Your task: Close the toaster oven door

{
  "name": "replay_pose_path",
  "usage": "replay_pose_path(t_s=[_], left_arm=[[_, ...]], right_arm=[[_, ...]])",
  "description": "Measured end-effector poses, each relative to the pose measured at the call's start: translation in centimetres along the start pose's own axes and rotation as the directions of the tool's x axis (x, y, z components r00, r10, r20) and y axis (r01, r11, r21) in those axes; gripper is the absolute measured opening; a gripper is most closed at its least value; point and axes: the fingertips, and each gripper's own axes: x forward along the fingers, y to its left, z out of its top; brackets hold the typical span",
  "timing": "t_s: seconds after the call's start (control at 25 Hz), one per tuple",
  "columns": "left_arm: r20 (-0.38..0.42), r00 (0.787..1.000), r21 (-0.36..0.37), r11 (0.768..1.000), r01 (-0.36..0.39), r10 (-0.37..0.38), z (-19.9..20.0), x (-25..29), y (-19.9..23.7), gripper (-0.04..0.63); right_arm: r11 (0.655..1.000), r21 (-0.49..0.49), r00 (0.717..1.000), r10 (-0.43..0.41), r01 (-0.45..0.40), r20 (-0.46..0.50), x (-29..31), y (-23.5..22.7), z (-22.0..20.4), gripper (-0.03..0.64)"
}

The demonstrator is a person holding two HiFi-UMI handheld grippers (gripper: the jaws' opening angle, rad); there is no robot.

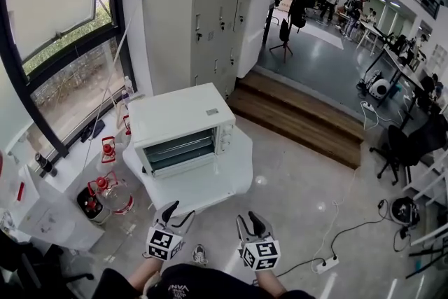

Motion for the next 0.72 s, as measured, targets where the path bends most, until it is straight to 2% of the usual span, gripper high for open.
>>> replay_pose_path(t_s=[0.4, 0.72], left_arm=[[0.003, 0.995, -0.023, 0.995, -0.097, 0.097, 0.7, 2.9, 7.2, 0.233], [-0.024, 0.980, -0.058, 0.979, -0.197, 0.195, 0.0, 2.7, 9.9, 0.233]], right_arm=[[0.997, -0.036, 0.998, 0.062, -0.062, 0.009, 8.8, -0.7, 2.9, 0.137], [0.989, -0.049, 0.990, 0.135, -0.137, -0.035, 12.7, -0.7, 2.6, 0.137]])
